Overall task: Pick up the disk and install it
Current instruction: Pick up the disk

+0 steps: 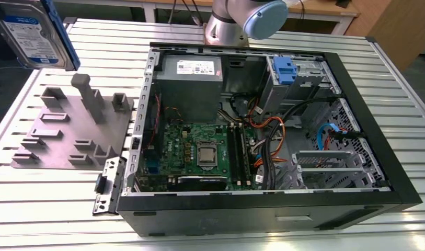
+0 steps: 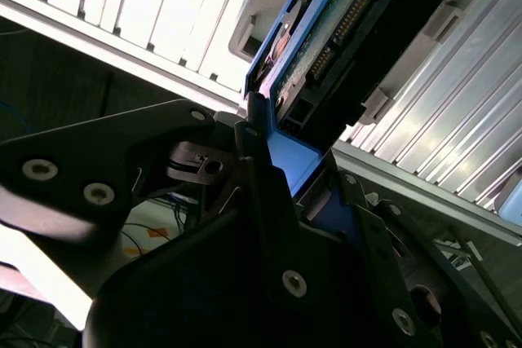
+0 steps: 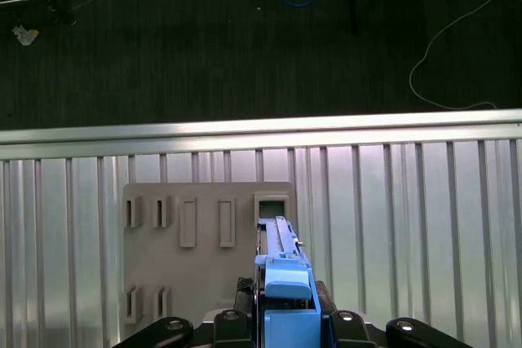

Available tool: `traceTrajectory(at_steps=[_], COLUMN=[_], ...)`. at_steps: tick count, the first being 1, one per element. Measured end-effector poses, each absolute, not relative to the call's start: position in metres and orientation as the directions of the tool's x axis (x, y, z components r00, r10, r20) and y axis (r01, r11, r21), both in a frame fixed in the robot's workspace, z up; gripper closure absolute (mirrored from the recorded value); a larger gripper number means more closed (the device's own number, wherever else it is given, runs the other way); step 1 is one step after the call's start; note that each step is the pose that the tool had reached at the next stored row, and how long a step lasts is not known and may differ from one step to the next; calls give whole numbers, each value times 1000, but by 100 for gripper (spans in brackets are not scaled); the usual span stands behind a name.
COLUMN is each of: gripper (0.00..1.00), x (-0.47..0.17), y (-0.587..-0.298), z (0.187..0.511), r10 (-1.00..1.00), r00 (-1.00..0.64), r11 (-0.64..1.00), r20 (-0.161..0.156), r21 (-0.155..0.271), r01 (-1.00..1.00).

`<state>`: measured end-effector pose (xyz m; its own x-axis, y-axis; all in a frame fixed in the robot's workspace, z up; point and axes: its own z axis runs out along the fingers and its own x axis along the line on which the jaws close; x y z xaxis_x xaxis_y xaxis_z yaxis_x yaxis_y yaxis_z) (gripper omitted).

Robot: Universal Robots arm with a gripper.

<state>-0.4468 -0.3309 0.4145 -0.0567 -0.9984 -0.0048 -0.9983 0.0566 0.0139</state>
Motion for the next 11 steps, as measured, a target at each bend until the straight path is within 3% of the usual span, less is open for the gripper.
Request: traceTrajectory(at_steps=[11], gripper=[64], x=[-447], y=[-331], z=[423], r10=[-998], r00=[-57], r11=[57], r20=[-5], r21=[14], r01=[-998])
